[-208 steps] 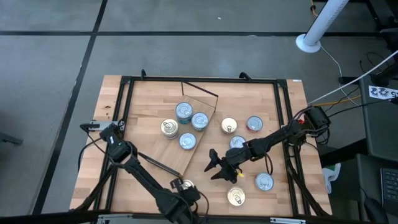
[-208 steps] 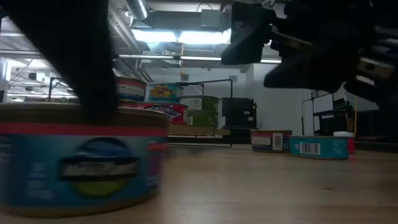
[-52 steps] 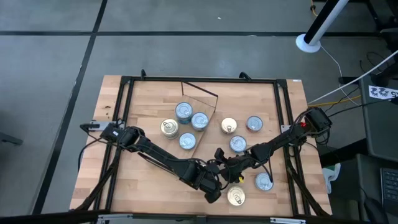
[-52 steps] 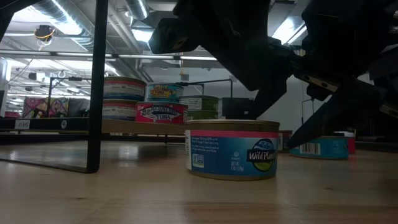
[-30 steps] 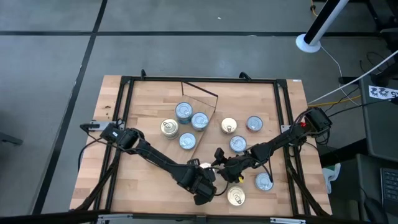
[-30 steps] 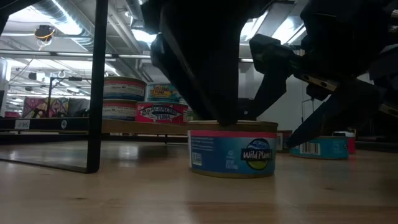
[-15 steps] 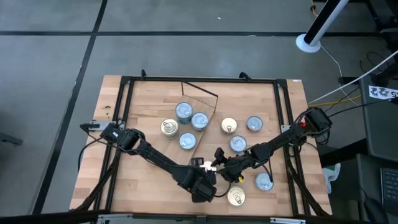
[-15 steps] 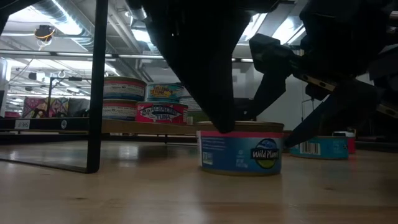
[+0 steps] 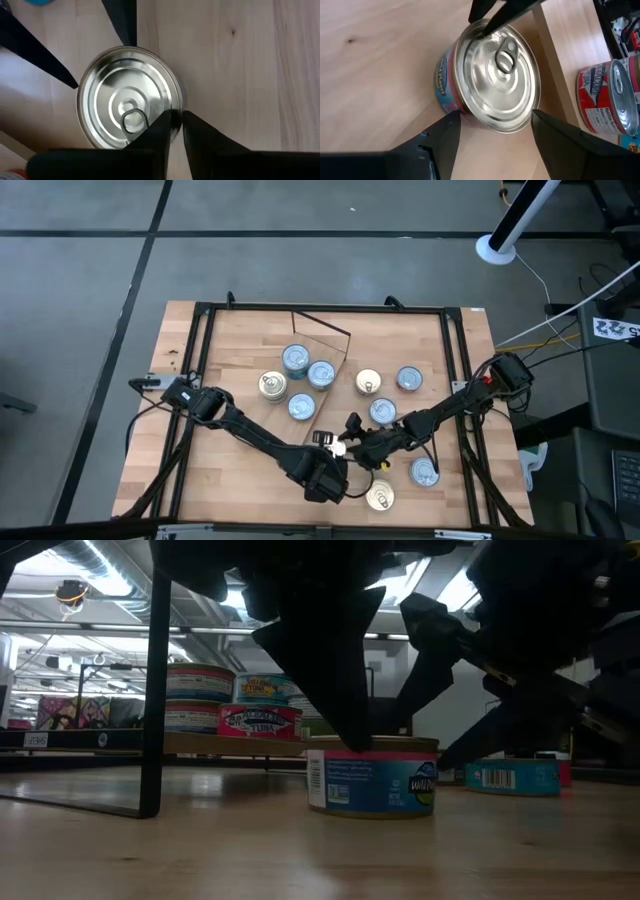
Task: Stack canned seafood by type on shelf
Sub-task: Stack the blue tuna can on top of the blue tuna can on the shelf
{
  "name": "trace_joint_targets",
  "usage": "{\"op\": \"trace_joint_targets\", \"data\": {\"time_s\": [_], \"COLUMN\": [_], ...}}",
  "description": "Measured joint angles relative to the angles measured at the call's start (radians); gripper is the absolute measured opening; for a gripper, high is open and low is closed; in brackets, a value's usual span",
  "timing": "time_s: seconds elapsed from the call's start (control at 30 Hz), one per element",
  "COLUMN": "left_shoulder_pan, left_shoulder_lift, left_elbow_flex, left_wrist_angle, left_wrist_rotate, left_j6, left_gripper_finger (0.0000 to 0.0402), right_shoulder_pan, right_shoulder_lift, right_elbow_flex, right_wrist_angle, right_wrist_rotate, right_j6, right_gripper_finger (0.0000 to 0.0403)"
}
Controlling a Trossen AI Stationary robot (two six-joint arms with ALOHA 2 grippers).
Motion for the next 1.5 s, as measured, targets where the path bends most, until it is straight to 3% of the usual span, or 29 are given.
{"op": "trace_joint_targets", "data": {"time_s": [0.17, 0.87, 1.5], "left_shoulder_pan": [0.003, 0.029, 0.038], "left_shoulder_lift": [0.000, -0.024, -0.077], "left_elbow_flex": [0.000, -0.002, -0.002], "left_wrist_angle": [0.005, 0.013, 0.062], "left_wrist_rotate": [0.002, 0.030, 0.026], "left_j6": [-0.052, -0.494, -0.625], "left_gripper_finger": [0.0006, 0.0000, 0.0000], "right_shoulder_pan": [0.000, 0.000, 0.001], "right_shoulder_lift": [0.000, 0.000, 0.000], "right_elbow_flex": [0.000, 0.000, 0.000], "right_wrist_angle": [0.003, 0.002, 0.001], "right_wrist_rotate": [0.000, -0.036, -0.036], "right_j6": [0.026, 0.028, 0.026], "right_gripper_finger": [0.0241, 0.0241, 0.0241]}}
